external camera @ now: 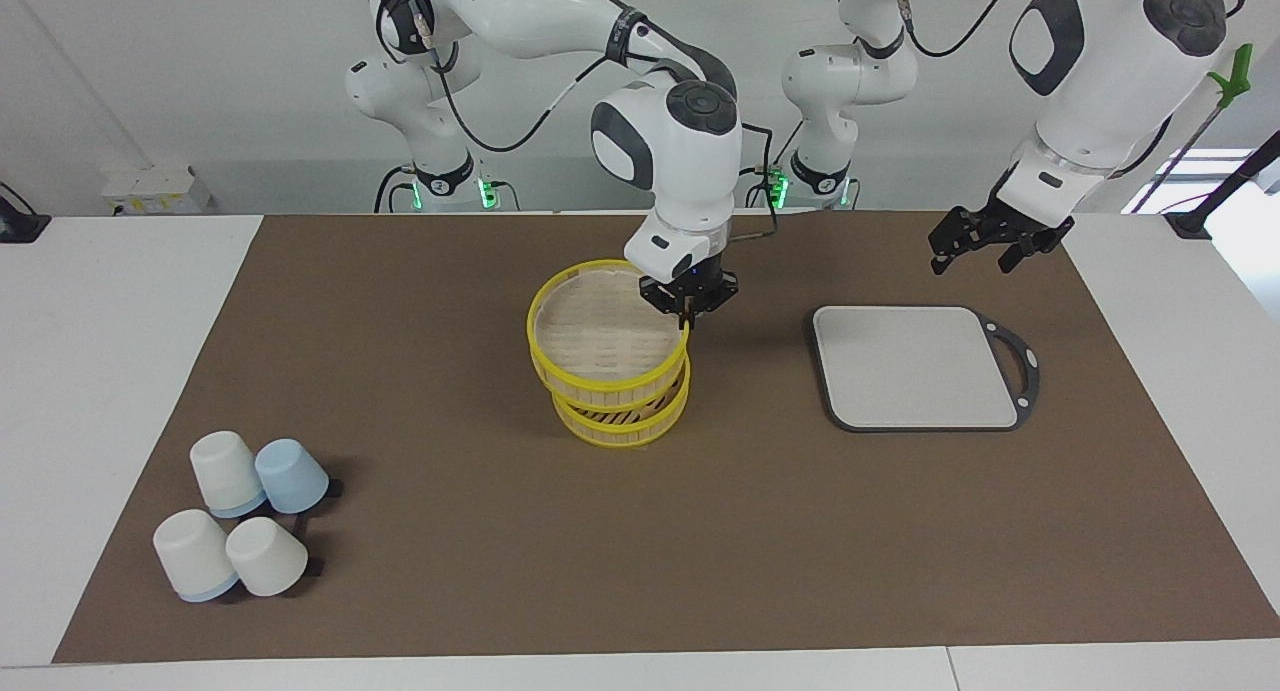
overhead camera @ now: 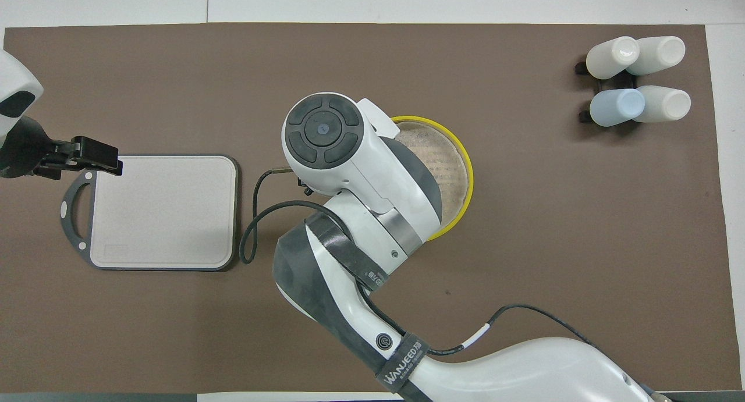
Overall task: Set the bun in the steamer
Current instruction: 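Lower the lid onto the steamer basket with the right gripper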
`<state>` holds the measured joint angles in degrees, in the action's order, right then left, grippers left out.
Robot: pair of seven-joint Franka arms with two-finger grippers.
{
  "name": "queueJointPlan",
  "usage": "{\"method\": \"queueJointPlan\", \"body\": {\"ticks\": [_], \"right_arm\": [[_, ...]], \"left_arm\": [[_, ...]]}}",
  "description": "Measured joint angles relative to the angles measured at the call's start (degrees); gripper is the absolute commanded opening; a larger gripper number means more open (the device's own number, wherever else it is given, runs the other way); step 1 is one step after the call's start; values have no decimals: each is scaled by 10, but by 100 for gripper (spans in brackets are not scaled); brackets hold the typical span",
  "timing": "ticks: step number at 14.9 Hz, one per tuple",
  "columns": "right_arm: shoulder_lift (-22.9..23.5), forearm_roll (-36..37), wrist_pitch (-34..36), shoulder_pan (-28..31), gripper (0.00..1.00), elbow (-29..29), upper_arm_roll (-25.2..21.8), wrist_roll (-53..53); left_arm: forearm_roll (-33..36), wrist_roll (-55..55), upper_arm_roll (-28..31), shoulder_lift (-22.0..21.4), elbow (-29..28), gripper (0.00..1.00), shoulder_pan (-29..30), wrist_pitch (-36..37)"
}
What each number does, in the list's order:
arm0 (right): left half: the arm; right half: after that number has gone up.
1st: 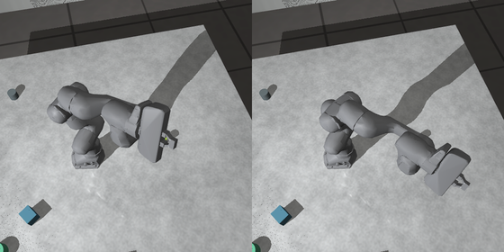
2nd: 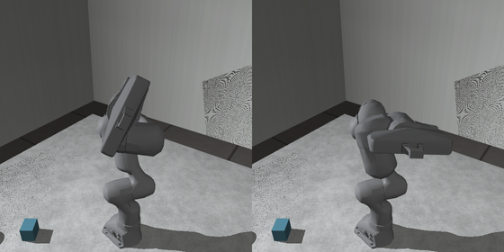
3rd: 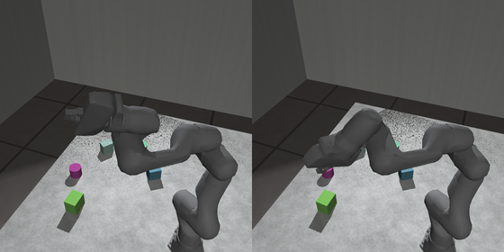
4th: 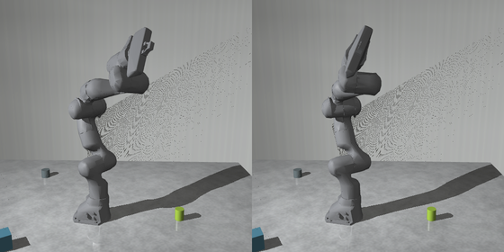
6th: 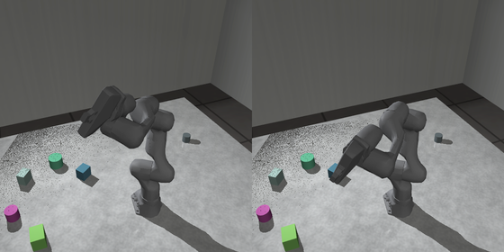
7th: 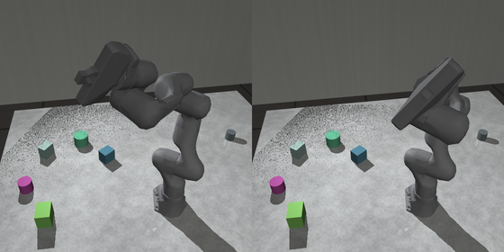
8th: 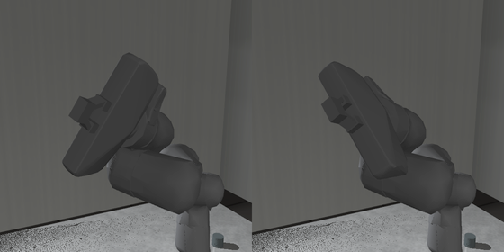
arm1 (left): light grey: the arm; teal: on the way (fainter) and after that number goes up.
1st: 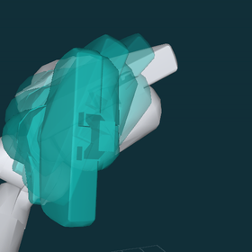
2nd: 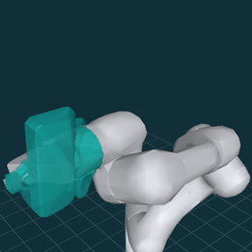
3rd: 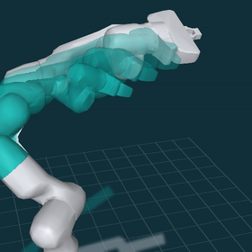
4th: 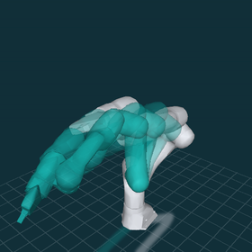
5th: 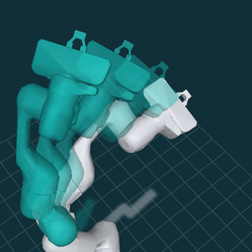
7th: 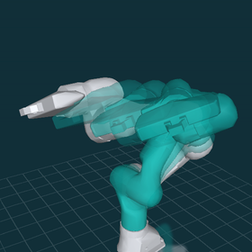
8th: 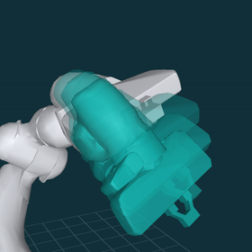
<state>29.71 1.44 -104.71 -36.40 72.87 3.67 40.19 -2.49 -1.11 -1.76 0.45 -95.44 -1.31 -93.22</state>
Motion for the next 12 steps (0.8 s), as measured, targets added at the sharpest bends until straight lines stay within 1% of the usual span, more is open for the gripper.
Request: {"method": "queueJointPlan", "body": {"ticks": [8, 12], "right_arm": [[6, 0, -34, -2, 0, 1, -1, 1], [17, 0, -59, -4, 0, 18, -1, 2]], "left_arm": [[12, 0, 0, 1, 0, 100, 0, -15], [12, 0, 0, 1, -1, 100, 0, -15]]}}
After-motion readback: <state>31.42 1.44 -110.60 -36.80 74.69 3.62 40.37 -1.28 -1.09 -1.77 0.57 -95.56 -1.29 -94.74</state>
